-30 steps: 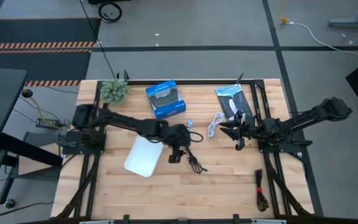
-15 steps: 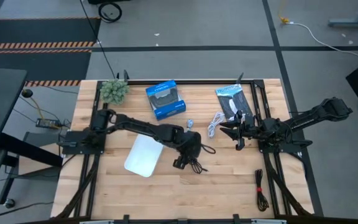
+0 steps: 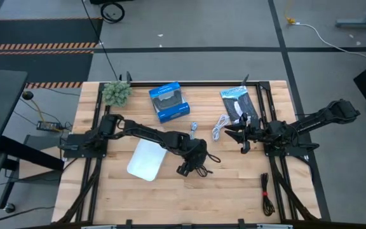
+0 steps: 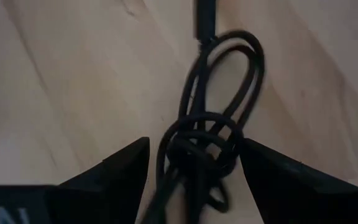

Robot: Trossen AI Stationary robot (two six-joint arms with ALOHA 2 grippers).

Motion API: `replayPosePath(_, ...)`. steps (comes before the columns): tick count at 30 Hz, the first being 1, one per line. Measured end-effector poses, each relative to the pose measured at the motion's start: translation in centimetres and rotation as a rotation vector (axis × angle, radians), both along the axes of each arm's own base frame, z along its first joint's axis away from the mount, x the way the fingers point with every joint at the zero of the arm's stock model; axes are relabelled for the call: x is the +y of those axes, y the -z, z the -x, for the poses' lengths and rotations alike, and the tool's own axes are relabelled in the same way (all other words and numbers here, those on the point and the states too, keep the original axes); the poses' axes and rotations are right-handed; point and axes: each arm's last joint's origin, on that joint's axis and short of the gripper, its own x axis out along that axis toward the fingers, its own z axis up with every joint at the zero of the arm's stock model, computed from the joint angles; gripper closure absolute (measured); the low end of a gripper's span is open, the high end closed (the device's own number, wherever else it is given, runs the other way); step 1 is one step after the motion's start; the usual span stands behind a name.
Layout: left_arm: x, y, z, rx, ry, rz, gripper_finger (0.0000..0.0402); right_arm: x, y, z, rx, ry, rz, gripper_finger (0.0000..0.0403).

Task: Pick and place USB-C Cables
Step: Put the left black charger cable into the white bin

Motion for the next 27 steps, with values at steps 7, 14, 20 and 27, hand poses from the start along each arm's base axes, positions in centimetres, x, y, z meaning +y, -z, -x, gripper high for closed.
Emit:
replayPosePath(7, 0.0, 1.0, 0.1, 0.034, 0.002, -0.052, 0.017, 0.0, 0.0, 0.0, 0.0, 0.0, 0.0, 0.0289)
replayPosePath(14, 0.1, 1.0, 0.1, 0.041, -0.038, -0.055, 0.024, 0.0, 0.0, 0.0, 0.001, 0.0, 0.0, 0.0289)
replayPosePath(20, -0.3, -0.2, 0.6, 0.041, -0.128, -0.103, 0.0256, 0.0, 0.0, 0.0, 0.001, 0.0, 0.0, 0.0289)
replayPosePath(27, -0.9, -7.9, 3.4, -0.071, -0.423, -0.146, 0.0256, 0.0, 0.0, 0.0, 0.0, 0.0, 0.0, 0.0289)
